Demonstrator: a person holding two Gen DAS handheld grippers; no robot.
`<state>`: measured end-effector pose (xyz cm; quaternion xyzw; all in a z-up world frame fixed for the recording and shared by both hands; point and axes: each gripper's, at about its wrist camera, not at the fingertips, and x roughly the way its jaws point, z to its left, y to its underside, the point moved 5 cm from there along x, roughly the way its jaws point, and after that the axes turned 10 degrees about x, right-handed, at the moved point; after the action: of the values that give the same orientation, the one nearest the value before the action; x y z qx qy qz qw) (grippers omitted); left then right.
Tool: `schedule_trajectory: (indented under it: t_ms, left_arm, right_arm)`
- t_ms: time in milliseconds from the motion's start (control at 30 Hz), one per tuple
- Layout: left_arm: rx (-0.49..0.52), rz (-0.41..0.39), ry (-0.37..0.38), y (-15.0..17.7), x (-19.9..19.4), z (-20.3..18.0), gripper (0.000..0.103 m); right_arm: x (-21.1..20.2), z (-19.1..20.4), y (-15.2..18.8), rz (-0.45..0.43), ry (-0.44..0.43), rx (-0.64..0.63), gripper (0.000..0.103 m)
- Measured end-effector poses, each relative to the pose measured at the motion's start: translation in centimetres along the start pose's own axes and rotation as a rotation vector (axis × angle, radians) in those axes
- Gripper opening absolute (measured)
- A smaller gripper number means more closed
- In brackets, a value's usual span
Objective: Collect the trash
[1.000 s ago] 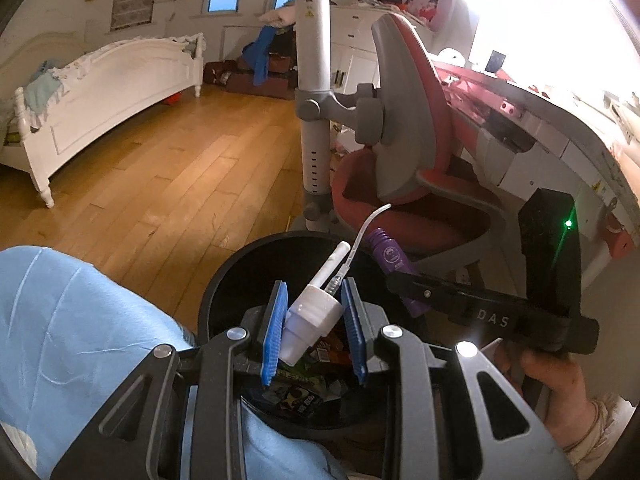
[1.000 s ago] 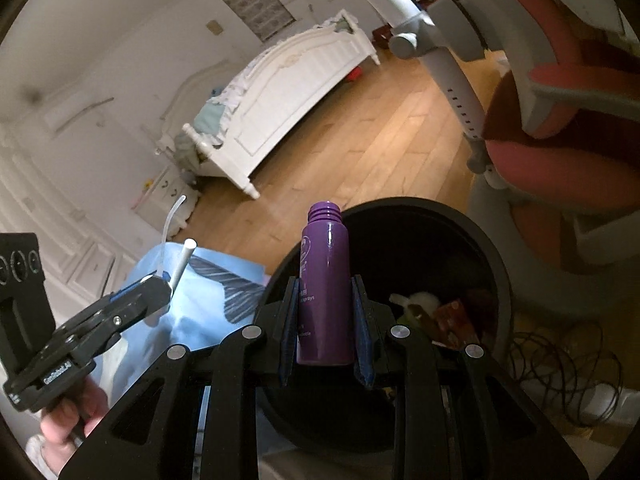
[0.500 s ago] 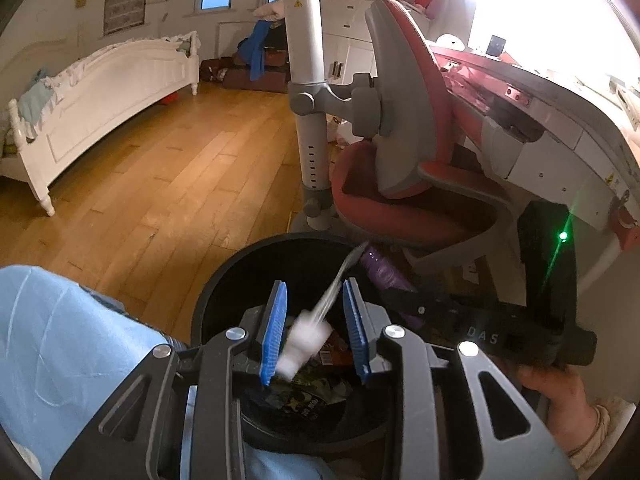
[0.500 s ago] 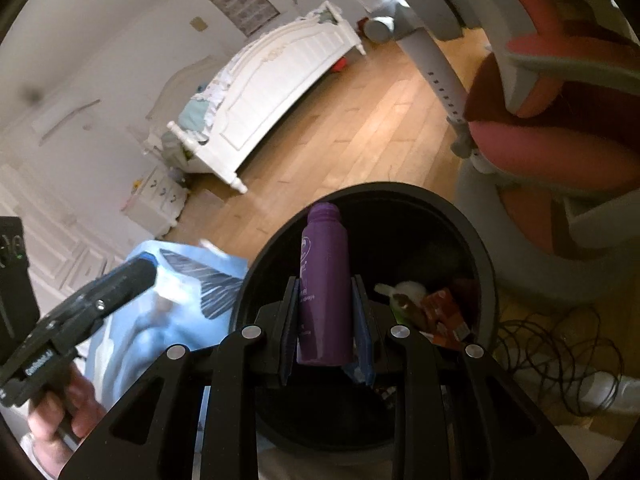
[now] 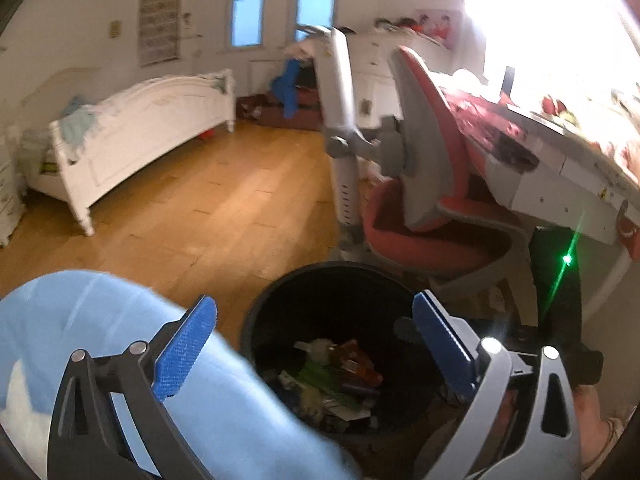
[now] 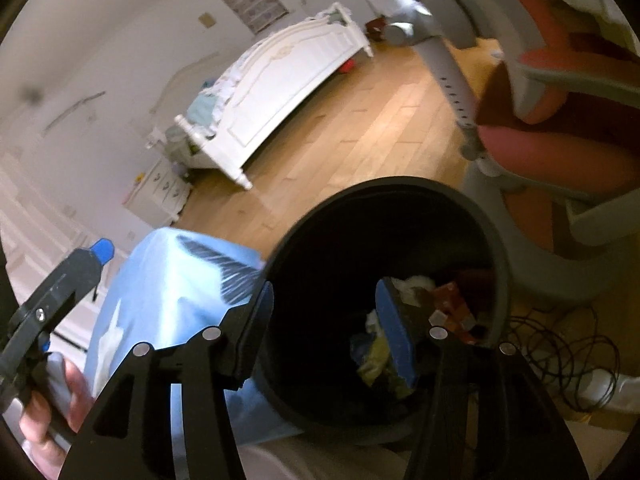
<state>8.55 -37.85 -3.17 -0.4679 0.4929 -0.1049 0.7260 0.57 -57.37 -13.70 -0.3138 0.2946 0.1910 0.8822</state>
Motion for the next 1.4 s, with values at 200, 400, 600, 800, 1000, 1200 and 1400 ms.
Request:
schedule_trajectory:
  t_ms: [200, 400, 600, 800, 1000, 1200, 1400]
  left_arm:
    - [-0.184, -0.001, -0.160, 3.2, -6.0, 6.3, 0.098]
    - [-0.330, 0.016, -0.412, 8.9, -13.7, 13.3, 0.098]
    - [-0.415, 0.025, -0.646, 15.1, -20.7, 18.2, 0.098]
    - [-0.471, 0.015, -0.790, 19.1, -24.6, 20.6, 0.098]
    - [-0.504, -0.003, -0.839, 21.0, -26.1, 21.7, 0.098]
    - [-0.518, -0.048, -0.825, 21.3, -27.0, 21.4, 0.098]
    - [-0.547, -0.064, -0.796, 21.9, -27.0, 21.7, 0.098]
  right_arm:
    - [-0.2, 7.8, 2.3, 0.023, -0.085, -0.131, 0.075]
    - [0.2, 17.9, 6.1, 0.029, -0.190, -0.315, 0.093]
    - [1.7, 25.6, 11.8, 0.000, -0.182, -0.489, 0.098]
    - [2.2, 29.5, 15.5, -0.139, -0.129, -0.611, 0.098]
    - [0.6, 30.7, 16.3, -0.308, -0.136, -0.610, 0.098]
    - [-0.9, 31.2, 17.4, -0.384, -0.147, -0.674, 0.098]
    - [-1.2, 31.0, 17.3, -0.375, -0.154, -0.664, 0.098]
